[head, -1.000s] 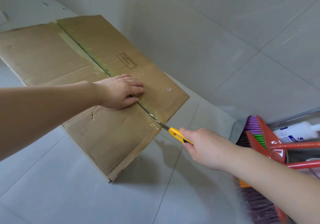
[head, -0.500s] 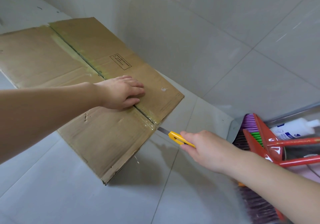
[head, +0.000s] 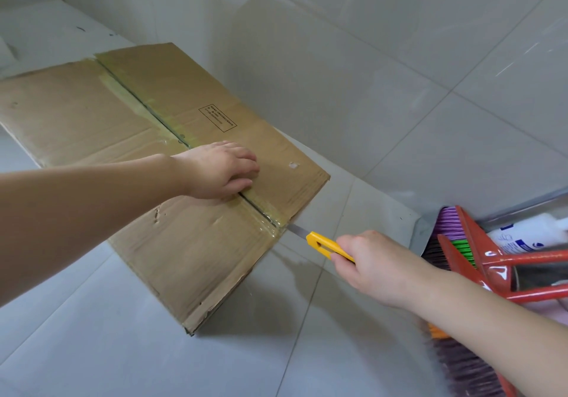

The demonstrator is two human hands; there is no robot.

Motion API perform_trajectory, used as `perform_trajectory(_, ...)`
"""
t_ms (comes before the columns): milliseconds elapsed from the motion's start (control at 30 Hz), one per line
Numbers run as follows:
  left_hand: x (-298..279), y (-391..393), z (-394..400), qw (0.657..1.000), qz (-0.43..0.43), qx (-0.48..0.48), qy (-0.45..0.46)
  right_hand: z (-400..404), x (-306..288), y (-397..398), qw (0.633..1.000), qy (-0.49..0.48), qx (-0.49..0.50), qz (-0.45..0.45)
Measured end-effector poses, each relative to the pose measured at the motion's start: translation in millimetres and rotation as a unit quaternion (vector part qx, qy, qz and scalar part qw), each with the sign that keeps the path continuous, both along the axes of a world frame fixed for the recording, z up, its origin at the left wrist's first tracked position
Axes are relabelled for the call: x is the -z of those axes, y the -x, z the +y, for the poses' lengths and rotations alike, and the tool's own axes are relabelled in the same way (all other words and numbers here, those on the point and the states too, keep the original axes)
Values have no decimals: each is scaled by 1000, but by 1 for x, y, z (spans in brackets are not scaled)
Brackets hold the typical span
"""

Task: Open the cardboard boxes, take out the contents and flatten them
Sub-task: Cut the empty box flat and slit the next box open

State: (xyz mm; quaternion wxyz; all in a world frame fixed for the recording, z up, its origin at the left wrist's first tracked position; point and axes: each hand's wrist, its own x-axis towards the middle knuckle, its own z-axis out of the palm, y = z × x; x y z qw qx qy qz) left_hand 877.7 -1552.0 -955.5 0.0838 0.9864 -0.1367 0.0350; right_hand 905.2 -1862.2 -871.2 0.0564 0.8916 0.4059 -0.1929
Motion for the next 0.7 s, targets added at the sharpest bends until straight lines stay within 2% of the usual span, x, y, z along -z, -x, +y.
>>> perform_trajectory(133, -1, 1, -1, 1000, 7, -4, 0, 5, 2, -3, 1000, -7, -12, 1)
perform_trajectory(300, 3, -7, -6, 1000, 6, -26, 3, 4, 5, -23, 998, -55, 31, 18)
perform_trajectory(433, -1, -21, -19, 999, 8, -32, -9, 8, 11, -33, 999, -36, 21, 7)
perform_trajectory(500, -5, -31, -22, 999, -2, -53, 10, 7, 13, -38, 1000, -18, 17, 5)
perform_trajectory(700, -9, -54, -32, 989, -29, -119, 78, -14, 26, -84, 997, -57, 58, 20)
